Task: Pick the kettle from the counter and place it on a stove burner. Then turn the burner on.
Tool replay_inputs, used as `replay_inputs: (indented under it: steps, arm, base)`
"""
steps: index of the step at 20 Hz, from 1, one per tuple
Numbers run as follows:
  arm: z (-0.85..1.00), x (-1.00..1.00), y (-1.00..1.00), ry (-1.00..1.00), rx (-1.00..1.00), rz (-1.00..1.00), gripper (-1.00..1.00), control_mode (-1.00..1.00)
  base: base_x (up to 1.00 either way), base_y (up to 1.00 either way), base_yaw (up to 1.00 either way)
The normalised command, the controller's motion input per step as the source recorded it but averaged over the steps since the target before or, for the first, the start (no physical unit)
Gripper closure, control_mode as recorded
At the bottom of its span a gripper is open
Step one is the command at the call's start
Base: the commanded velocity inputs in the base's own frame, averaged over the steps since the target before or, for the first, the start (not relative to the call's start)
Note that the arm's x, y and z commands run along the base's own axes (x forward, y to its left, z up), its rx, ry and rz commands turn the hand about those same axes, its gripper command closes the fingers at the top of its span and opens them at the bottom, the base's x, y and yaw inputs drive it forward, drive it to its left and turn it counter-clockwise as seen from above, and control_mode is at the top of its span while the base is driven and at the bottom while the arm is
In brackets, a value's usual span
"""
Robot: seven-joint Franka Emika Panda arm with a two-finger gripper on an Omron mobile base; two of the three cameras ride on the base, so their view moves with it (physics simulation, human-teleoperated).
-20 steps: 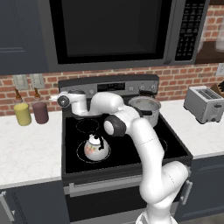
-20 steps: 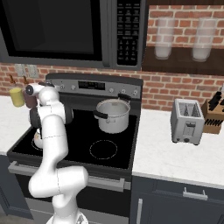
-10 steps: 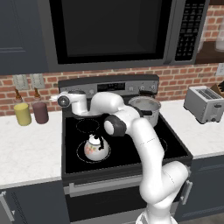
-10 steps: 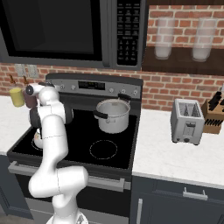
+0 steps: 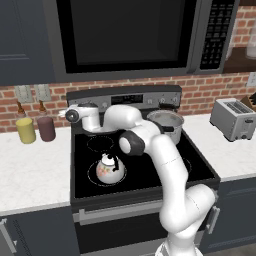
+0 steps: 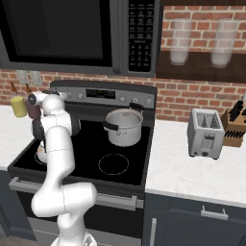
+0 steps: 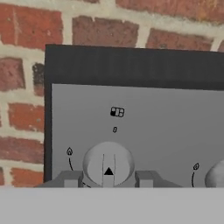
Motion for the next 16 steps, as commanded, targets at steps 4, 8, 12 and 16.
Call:
replay_inputs:
  steps: [4, 8, 12, 16]
  arm:
    - [0.00, -0.06, 0.00, 0.00, -0.09, 0.00, 1.00, -1.00]
    - [0.00, -0.08, 0.00, 0.00, -0.08, 0.00, 1.00, -1.00]
    - [0.00, -0.11, 0.00, 0.00, -0.09, 0.00, 1.00, -1.00]
    - [0.00, -0.13, 0.00, 0.00, -0.14, 0.00, 1.00, -1.00]
  base:
    - [0.00, 0.00, 0.00]
    - [0.00, 0.00, 0.00]
    - [0.00, 0.00, 0.00]
    - [0.00, 0.00, 0.00]
